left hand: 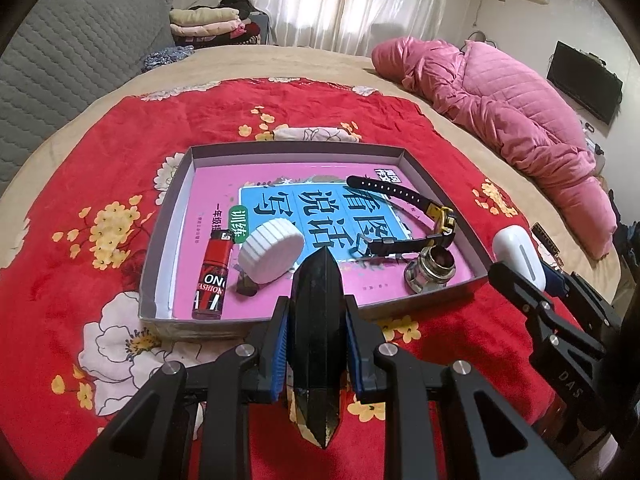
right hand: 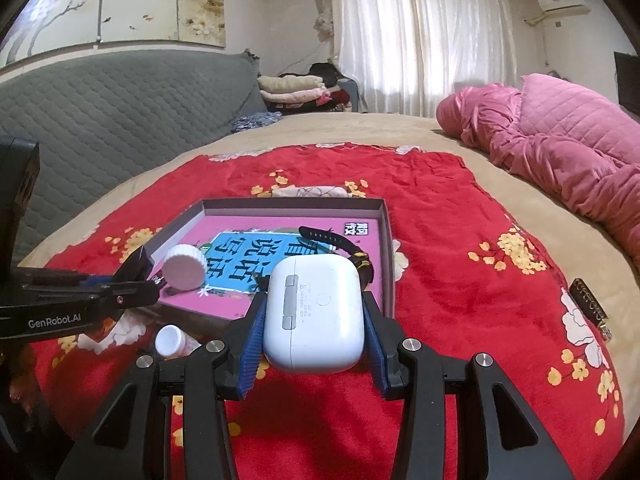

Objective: Organize rigid objects
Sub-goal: 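Carry the black stick and earbuds case with both grippers into the grey box, then lower the black stick onto the book and open the left gripper while the right releases the earbuds case, then withdraw both open grippers toward the white pill bottle and small black clip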

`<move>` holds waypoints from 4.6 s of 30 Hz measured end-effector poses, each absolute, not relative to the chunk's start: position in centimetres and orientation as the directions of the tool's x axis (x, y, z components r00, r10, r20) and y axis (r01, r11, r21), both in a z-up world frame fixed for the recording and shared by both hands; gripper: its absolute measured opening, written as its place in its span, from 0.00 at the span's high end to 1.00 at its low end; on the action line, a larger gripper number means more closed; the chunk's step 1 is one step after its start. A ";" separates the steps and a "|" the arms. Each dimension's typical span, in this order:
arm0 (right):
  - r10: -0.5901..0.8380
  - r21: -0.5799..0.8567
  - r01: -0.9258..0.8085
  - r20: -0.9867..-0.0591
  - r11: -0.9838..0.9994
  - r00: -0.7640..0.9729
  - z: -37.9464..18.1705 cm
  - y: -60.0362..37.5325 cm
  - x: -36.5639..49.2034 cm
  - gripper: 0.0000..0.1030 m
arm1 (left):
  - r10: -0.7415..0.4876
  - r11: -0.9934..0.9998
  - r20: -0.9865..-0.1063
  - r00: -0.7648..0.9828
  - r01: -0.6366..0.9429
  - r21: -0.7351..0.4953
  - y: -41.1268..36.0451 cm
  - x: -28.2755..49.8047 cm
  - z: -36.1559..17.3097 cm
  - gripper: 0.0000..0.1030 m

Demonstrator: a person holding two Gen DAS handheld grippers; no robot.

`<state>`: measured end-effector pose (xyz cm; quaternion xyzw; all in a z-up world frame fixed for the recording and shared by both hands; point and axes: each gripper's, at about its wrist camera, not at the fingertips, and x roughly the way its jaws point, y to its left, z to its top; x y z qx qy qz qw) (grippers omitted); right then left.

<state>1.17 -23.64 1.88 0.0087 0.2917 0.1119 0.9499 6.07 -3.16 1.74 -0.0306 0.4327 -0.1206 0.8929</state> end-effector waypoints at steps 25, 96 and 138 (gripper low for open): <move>0.190 0.090 -0.170 -0.587 0.981 0.787 0.2 -24.7 3.8 0.56 | -0.239 0.967 -0.808 0.538 0.206 -0.148 -5.8 9.8 -0.5 0.76; 0.181 0.099 -0.154 -0.651 0.983 0.737 -0.9 -24.4 4.9 0.53 | -0.276 0.961 -0.814 0.511 0.159 -0.226 -3.8 10.1 -0.7 0.60; 0.257 0.060 -0.281 -0.618 0.958 0.743 2.0 -20.2 0.5 0.38 | -0.255 0.967 -0.824 0.505 0.156 -0.204 0.0 4.0 0.6 0.58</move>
